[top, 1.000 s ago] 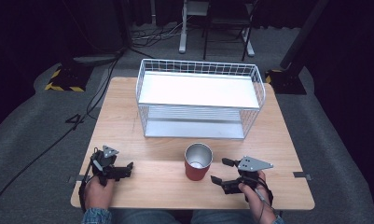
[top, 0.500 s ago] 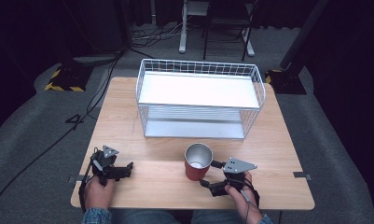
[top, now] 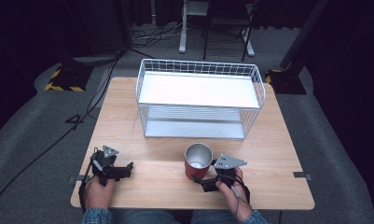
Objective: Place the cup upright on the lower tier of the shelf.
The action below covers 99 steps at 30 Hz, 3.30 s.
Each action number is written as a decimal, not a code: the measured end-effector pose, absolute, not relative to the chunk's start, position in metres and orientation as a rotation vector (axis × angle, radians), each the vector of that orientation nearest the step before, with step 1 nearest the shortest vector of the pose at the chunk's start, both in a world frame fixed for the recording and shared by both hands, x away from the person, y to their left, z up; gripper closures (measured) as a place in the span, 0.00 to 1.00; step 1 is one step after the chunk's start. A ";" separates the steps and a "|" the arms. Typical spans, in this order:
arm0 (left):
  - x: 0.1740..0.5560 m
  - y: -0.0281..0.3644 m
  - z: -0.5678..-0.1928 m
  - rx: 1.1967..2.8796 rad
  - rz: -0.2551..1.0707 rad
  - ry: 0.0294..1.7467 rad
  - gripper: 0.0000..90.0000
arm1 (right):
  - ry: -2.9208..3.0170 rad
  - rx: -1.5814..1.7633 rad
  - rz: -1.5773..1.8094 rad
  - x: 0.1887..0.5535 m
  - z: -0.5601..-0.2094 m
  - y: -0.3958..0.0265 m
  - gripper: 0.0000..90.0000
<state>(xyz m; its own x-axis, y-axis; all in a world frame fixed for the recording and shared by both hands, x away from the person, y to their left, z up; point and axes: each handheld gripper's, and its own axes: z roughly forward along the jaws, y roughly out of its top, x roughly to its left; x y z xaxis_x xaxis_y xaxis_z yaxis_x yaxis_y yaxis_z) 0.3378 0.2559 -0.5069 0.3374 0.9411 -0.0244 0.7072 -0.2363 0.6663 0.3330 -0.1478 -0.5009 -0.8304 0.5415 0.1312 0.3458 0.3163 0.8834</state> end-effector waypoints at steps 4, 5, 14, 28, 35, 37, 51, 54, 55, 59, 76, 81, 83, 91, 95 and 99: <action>0.338 0.256 -0.507 2.022 0.521 1.438 0.00 | 2.386 0.821 1.523 0.335 -0.501 -0.144 0.15; 0.338 0.256 -0.507 2.022 0.521 1.438 0.00 | 2.381 0.826 1.519 0.335 -0.501 -0.141 0.15; 0.338 0.256 -0.507 2.023 0.521 1.438 0.00 | 2.368 0.893 1.504 0.338 -0.501 -0.131 0.11; 0.338 0.256 -0.507 2.022 0.521 1.438 0.00 | 2.355 0.837 1.457 0.337 -0.501 -0.126 0.17; 0.338 0.256 -0.507 2.022 0.521 1.438 0.00 | 2.336 0.795 1.441 0.335 -0.501 -0.125 0.18; 0.338 0.256 -0.507 2.023 0.521 1.438 0.00 | 2.336 0.791 1.441 0.335 -0.501 -0.125 0.18; 0.338 0.256 -0.507 2.022 0.521 1.438 0.00 | 2.333 0.789 1.443 0.332 -0.500 -0.124 0.18; 0.338 0.256 -0.507 2.022 0.521 1.438 0.00 | 2.328 0.781 1.450 0.333 -0.498 -0.124 0.18; 0.338 0.256 -0.507 2.023 0.521 1.438 0.00 | 2.327 0.785 1.449 0.333 -0.497 -0.124 0.18; 0.338 0.256 -0.507 2.023 0.521 1.438 0.00 | 2.315 0.782 1.454 0.334 -0.492 -0.125 0.18; 0.338 0.256 -0.507 2.022 0.521 1.438 0.00 | 2.258 0.807 1.445 0.356 -0.464 -0.119 0.18; 0.338 0.256 -0.507 2.023 0.521 1.438 0.00 | 2.238 0.862 1.435 0.371 -0.461 -0.118 0.18; 0.338 0.256 -0.507 2.023 0.521 1.438 0.00 | 2.220 0.881 1.429 0.380 -0.459 -0.119 0.18; 0.338 0.256 -0.507 2.022 0.521 1.438 0.00 | 2.185 0.927 1.406 0.402 -0.456 -0.119 0.18; 0.338 0.256 -0.507 2.022 0.521 1.438 0.00 | 2.157 0.933 1.396 0.415 -0.456 -0.117 0.18; 0.338 0.256 -0.507 2.023 0.521 1.438 0.00 | 2.121 0.957 1.389 0.425 -0.459 -0.113 0.18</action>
